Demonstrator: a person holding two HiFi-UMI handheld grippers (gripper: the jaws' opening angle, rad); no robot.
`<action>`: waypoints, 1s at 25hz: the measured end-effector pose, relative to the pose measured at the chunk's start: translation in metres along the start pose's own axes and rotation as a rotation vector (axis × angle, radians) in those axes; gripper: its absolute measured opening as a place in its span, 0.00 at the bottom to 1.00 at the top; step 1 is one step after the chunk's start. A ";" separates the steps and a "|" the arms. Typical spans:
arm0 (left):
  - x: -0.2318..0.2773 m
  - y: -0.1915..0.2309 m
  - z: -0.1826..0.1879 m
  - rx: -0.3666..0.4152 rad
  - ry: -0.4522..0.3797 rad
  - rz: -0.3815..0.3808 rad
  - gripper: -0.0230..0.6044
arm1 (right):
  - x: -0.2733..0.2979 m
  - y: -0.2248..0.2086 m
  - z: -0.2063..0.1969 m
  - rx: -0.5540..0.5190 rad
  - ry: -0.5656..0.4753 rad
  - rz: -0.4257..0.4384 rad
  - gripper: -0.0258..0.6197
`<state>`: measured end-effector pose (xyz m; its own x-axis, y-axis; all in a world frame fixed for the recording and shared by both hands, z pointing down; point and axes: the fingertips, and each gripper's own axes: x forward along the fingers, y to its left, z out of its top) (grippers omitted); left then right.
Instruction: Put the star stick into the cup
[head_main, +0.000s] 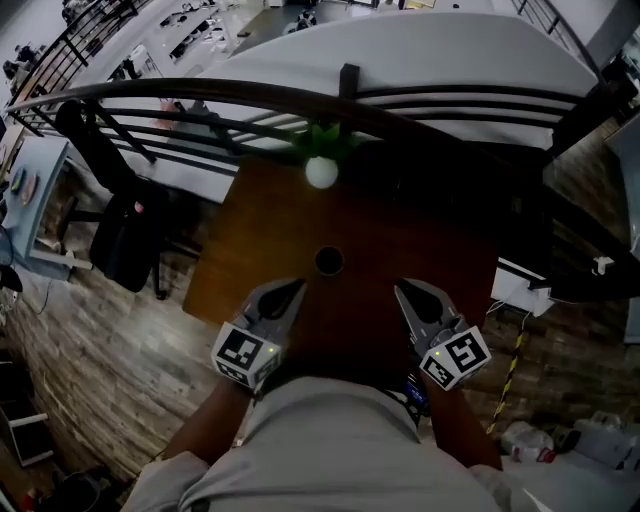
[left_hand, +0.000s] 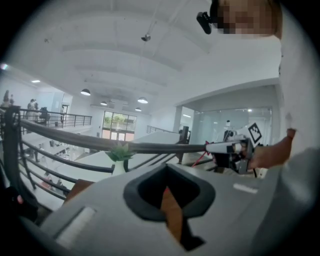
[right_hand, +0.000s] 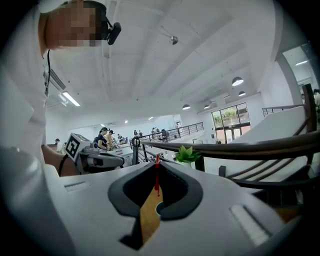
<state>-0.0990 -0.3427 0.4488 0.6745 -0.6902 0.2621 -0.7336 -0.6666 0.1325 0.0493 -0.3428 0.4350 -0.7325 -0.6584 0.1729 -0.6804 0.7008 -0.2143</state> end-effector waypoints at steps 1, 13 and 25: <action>0.005 0.004 -0.004 -0.007 0.007 -0.008 0.04 | 0.005 -0.004 -0.005 0.009 0.009 -0.007 0.08; 0.048 0.052 -0.055 -0.062 0.120 -0.071 0.04 | 0.066 -0.035 -0.071 0.075 0.153 -0.041 0.08; 0.074 0.076 -0.086 -0.085 0.182 -0.159 0.04 | 0.120 -0.052 -0.117 0.123 0.224 -0.072 0.08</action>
<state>-0.1120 -0.4197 0.5600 0.7618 -0.5110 0.3982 -0.6286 -0.7318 0.2634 -0.0049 -0.4259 0.5798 -0.6777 -0.6184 0.3980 -0.7335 0.6065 -0.3067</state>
